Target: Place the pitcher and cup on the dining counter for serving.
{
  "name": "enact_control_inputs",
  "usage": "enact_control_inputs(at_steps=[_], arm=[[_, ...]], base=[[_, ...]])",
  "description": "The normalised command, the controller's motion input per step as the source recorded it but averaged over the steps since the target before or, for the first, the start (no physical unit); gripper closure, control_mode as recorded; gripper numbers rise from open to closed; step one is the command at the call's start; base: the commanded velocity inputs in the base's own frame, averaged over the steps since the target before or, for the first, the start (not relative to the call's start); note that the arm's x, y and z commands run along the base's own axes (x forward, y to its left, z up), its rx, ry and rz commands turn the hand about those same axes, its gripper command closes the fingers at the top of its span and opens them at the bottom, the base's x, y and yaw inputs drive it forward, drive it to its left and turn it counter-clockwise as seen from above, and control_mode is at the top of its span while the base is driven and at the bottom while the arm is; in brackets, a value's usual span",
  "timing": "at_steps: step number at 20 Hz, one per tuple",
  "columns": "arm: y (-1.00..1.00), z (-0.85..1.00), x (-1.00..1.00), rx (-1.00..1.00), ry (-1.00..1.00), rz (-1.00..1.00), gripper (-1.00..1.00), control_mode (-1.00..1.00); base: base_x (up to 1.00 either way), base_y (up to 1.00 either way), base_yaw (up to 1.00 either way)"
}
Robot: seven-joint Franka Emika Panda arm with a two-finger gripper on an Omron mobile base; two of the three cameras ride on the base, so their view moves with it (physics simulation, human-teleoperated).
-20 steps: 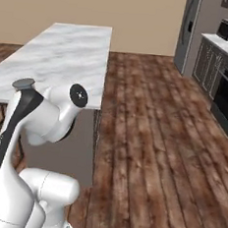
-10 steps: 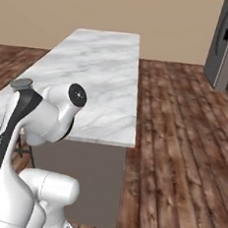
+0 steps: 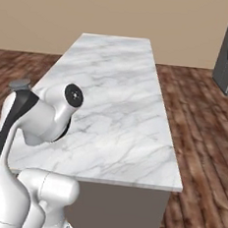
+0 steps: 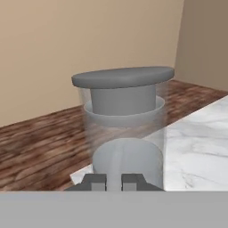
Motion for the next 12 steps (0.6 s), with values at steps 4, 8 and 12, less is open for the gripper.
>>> enact_control_inputs(at_steps=[4,8,12], arm=[[0.03,0.00,0.42,0.00,-0.01,0.00,1.00,-1.00],[0.00,-0.07,0.67,0.09,-0.06,0.00,1.00,-1.00],[0.07,-0.16,0.84,0.05,-0.06,0.00,1.00,-1.00]], base=[[0.15,0.02,0.00],[0.00,0.00,0.00],[0.00,0.00,0.00]])
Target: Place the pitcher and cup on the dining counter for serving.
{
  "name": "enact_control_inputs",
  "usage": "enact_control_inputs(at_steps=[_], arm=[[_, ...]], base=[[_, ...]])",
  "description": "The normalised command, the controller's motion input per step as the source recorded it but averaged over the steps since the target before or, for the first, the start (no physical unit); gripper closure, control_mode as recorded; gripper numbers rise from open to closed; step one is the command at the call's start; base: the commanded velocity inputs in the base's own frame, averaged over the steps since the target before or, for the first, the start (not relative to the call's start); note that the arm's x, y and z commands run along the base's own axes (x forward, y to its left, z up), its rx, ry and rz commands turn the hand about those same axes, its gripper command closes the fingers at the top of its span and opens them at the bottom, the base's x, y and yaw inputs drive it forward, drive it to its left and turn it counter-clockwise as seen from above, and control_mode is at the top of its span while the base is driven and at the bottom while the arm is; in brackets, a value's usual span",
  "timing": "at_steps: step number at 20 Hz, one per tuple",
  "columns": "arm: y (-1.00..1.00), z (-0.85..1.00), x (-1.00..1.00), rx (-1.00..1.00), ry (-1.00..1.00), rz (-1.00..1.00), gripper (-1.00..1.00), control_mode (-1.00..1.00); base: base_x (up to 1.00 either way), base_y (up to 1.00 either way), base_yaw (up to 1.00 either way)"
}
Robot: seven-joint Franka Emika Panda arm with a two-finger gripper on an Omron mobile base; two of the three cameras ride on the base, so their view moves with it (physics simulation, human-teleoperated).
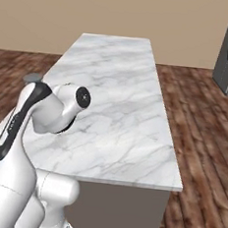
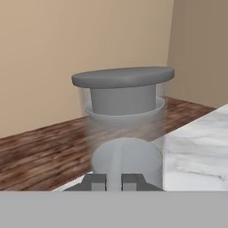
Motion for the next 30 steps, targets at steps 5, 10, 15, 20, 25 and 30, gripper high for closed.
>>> enact_control_inputs(at_steps=[5,10,15,20,25,30], arm=[[0.19,-0.13,0.97,0.00,-0.01,0.00,1.00,-1.00],[0.19,-0.15,1.00,0.00,0.00,0.09,1.00,-1.00],[0.18,-0.06,0.86,0.00,0.00,0.12,1.00,-1.00],[0.33,-0.24,0.76,-0.01,0.03,0.08,1.00,-1.00],[0.11,-0.60,0.32,-0.02,0.08,0.13,1.00,-1.00],[0.00,-0.65,0.04,0.00,0.06,0.10,1.00,-1.00]], base=[[0.00,0.00,0.00],[0.00,0.00,0.00],[0.00,0.00,0.00],[0.00,0.00,0.00],[0.00,0.00,0.00],[0.00,0.00,0.00]])
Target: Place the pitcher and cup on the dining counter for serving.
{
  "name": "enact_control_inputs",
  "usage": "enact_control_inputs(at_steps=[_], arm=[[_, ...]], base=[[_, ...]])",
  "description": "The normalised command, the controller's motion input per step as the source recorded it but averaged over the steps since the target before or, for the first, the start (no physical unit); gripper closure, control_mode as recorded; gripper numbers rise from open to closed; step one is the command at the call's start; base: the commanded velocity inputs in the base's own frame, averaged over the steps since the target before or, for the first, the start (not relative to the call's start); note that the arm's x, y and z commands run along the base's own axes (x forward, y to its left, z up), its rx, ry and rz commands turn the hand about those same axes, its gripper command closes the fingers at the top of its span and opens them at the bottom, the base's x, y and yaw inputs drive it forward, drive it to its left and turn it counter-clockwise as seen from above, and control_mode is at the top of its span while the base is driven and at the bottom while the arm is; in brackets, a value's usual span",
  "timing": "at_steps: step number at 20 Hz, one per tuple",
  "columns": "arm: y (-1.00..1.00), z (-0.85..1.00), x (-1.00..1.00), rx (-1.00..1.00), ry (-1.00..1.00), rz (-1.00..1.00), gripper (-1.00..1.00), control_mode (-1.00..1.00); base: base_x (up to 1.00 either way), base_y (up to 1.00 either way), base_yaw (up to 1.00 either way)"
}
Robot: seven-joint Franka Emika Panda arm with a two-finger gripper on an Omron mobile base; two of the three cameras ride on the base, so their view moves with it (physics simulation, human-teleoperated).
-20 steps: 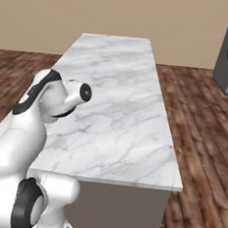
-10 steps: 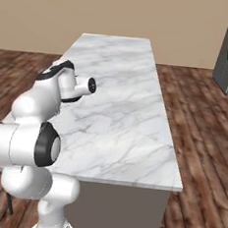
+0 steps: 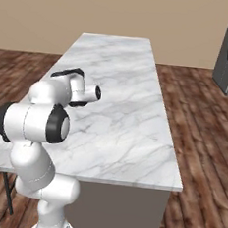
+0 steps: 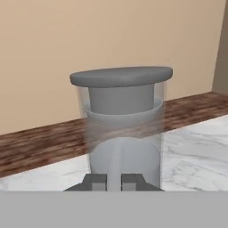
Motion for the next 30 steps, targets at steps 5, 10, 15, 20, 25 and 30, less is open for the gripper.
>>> enact_control_inputs(at_steps=[5,10,15,20,25,30], arm=[[0.00,-0.59,0.00,-0.03,0.00,0.07,1.00,-1.00],[0.00,-0.41,-0.02,-0.08,0.00,0.05,1.00,-1.00],[0.00,-0.02,0.00,-0.02,0.00,0.02,-1.00,-1.00],[-0.12,0.00,-0.24,0.00,0.00,0.00,-1.00,-1.00],[-0.47,0.00,-0.65,0.00,0.00,0.00,-1.00,-1.00],[-0.61,0.10,-0.75,0.00,0.00,0.00,-1.00,-1.00]], base=[[0.00,0.00,0.00],[0.00,0.00,0.00],[0.00,0.00,0.00],[0.00,0.00,0.00],[0.00,0.00,0.00],[0.00,0.00,0.00]])
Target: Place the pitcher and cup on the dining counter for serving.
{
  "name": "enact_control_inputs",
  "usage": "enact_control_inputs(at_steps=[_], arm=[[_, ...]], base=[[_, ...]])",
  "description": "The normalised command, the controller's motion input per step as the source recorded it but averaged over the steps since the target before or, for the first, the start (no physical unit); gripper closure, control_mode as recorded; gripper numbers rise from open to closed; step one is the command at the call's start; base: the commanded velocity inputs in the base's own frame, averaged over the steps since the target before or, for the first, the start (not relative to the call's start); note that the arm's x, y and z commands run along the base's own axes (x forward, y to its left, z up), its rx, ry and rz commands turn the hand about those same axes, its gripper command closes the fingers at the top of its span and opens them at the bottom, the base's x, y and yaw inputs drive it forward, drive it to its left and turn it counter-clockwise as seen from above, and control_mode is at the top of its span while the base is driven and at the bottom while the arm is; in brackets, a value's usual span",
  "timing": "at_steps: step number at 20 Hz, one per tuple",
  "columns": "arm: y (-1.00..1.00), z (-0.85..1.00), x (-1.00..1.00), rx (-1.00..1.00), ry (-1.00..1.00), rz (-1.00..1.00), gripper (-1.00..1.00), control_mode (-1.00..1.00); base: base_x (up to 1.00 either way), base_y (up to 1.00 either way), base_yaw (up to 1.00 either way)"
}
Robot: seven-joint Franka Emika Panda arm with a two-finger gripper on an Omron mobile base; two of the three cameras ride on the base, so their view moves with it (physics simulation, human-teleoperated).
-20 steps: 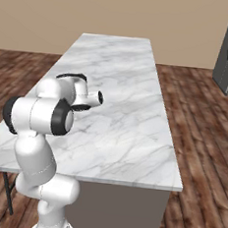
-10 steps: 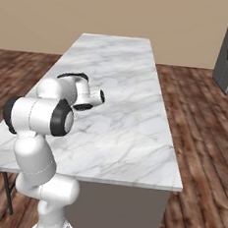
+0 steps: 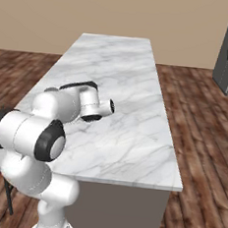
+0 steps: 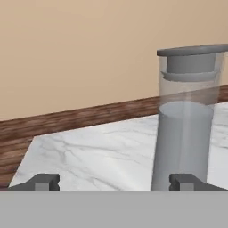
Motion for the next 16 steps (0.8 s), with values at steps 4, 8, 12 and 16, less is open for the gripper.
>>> enact_control_inputs(at_steps=[4,8,12,16], arm=[[-0.48,0.60,-0.87,0.00,0.00,-0.12,-1.00,-1.00],[-0.32,0.95,-0.98,-0.01,0.05,-0.23,-1.00,-1.00],[-0.29,1.00,-1.00,-0.02,0.14,-0.28,-1.00,-1.00],[-0.46,0.86,-0.99,-0.01,0.26,-0.32,-1.00,-1.00]], base=[[0.00,0.00,0.00],[0.00,0.00,0.00],[0.00,0.00,0.00],[0.00,0.00,0.00]])
